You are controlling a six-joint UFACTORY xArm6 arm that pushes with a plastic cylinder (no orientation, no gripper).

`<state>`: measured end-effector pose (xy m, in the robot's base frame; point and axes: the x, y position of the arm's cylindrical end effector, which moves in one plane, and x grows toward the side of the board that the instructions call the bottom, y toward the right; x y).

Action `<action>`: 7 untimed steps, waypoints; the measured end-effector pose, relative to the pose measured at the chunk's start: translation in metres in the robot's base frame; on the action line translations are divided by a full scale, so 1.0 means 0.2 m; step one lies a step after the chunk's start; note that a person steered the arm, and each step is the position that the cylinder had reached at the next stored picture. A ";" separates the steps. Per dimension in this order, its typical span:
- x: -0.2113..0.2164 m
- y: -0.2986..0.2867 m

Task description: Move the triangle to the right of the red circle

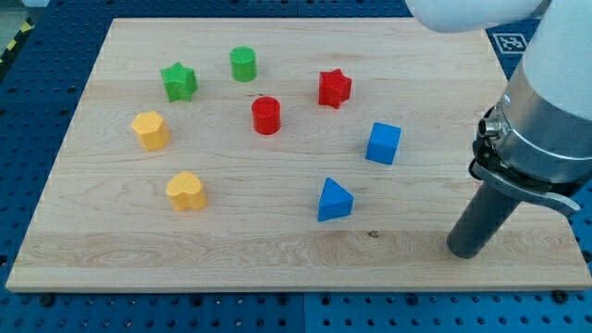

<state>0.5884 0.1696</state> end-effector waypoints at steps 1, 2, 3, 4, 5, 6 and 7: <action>0.00 0.00; 0.00 -0.05; -0.01 -0.23; -0.04 -0.32; -0.04 -0.45; -0.05 -0.70; -0.10 -0.79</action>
<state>0.5684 0.0108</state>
